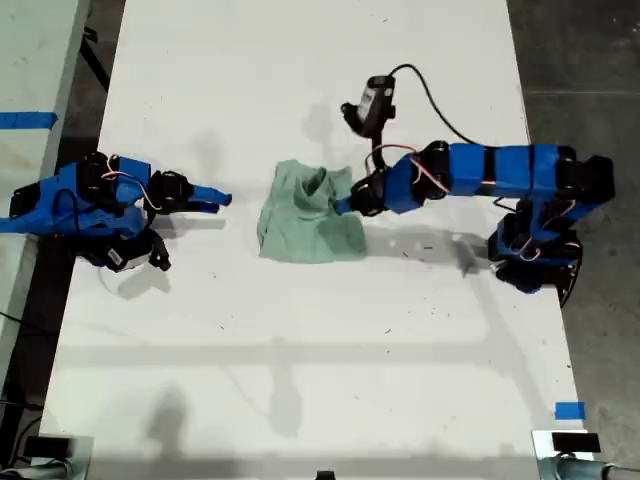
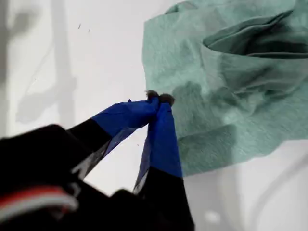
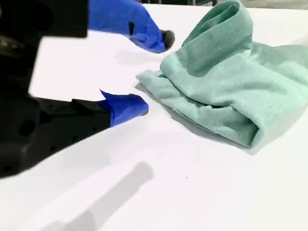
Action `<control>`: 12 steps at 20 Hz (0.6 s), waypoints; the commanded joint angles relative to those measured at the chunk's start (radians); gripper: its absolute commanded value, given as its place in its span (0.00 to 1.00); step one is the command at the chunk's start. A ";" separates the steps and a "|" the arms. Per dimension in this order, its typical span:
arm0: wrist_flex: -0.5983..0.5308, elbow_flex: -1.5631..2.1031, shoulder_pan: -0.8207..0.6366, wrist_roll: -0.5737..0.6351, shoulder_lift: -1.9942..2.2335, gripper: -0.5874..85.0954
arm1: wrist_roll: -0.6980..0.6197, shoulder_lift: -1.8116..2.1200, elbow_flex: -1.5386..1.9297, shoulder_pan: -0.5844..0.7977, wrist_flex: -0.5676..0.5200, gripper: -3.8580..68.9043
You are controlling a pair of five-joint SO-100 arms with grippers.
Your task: Fold tshirt
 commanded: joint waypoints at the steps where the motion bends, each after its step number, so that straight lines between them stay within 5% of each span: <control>1: 0.014 0.011 0.054 -0.061 0.095 0.23 | -0.026 -0.132 -0.206 -0.046 0.018 0.04; 7: 0.029 0.011 0.066 -0.078 0.095 0.22 | -0.078 -0.307 -0.368 0.009 0.060 0.04; 12: 0.029 0.011 0.081 -0.078 0.095 0.22 | -0.273 -0.437 -0.495 0.377 0.112 0.04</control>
